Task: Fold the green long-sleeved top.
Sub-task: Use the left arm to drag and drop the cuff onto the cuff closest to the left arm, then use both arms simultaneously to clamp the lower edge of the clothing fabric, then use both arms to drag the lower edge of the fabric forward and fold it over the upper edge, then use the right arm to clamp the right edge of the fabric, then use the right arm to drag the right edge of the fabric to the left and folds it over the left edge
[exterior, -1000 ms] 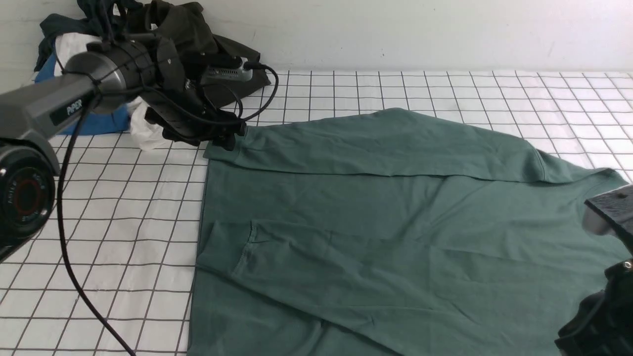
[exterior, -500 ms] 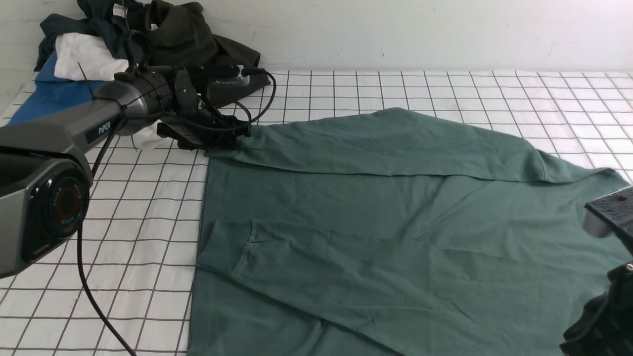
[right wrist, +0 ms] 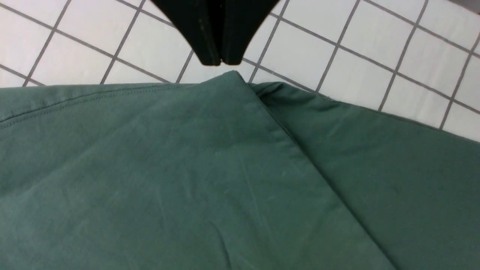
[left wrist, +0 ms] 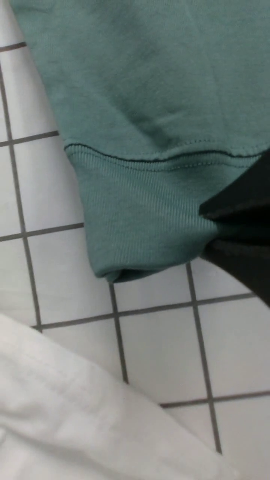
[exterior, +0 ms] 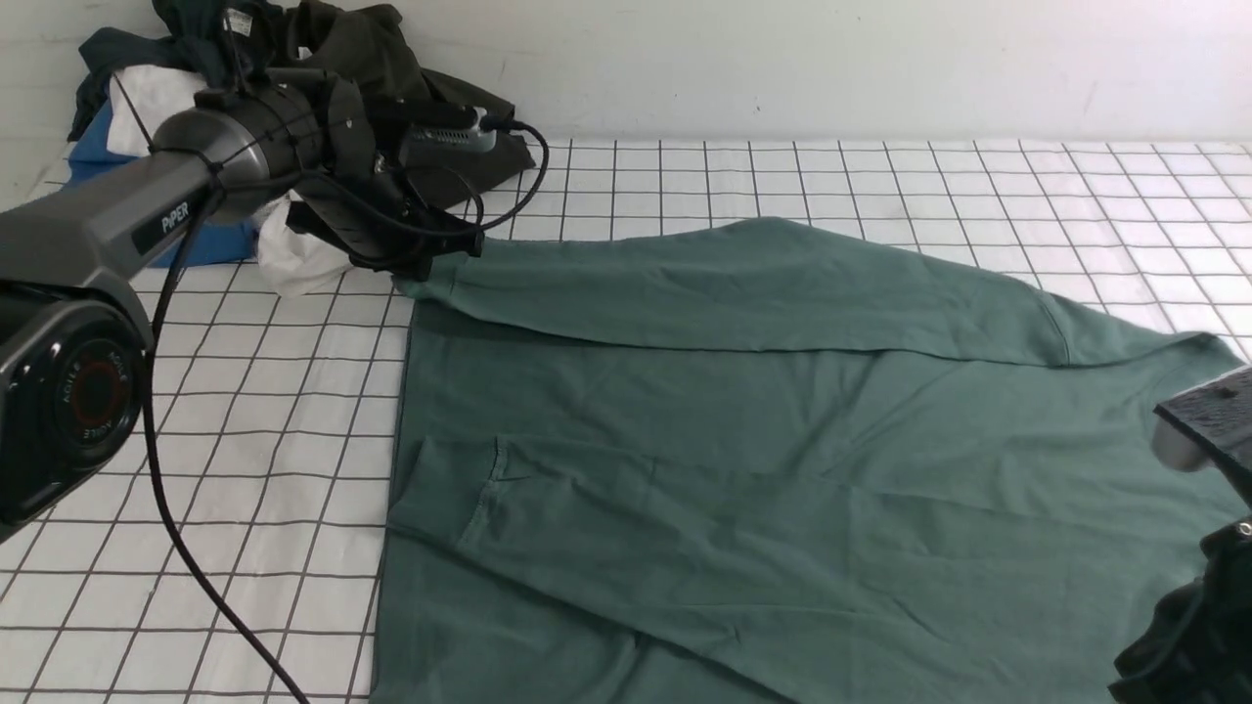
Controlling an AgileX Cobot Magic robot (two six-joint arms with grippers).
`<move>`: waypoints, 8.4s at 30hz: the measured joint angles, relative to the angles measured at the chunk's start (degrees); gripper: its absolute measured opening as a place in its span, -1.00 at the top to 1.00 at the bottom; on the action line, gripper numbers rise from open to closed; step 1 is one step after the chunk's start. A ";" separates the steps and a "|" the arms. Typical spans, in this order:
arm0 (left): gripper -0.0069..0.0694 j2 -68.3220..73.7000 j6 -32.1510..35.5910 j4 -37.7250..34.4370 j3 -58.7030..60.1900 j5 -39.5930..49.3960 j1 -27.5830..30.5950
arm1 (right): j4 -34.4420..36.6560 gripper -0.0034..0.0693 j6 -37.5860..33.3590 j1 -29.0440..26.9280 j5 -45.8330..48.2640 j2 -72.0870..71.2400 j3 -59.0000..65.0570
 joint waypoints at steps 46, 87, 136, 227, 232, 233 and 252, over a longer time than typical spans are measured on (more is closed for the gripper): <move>-0.17 -47.77 13.95 -12.66 60.76 7.99 -2.17 | -2.56 0.84 -1.57 0.00 6.12 -10.78 -0.17; 0.78 -41.24 9.98 6.77 72.06 6.86 -40.84 | 6.55 0.76 -9.20 0.00 4.66 -10.72 -0.17; 0.80 -65.74 14.16 10.20 88.88 15.52 -40.84 | -2.31 -0.47 -31.99 18.93 -15.58 21.74 11.22; 0.48 -23.41 6.62 5.11 34.96 17.43 -6.43 | -4.92 -0.36 1.74 -31.12 -15.27 47.86 -30.27; 0.81 -23.41 6.62 6.23 43.85 11.61 -4.94 | -3.66 -0.36 1.53 -30.95 -16.25 52.44 -30.09; 0.81 -23.41 6.62 6.23 44.13 11.38 -4.79 | -3.55 -0.36 1.37 -30.99 -16.25 52.65 -30.09; 0.84 -48.52 6.30 2.73 45.51 11.83 -4.78 | -5.85 0.78 -8.06 -31.65 -6.98 39.16 -34.24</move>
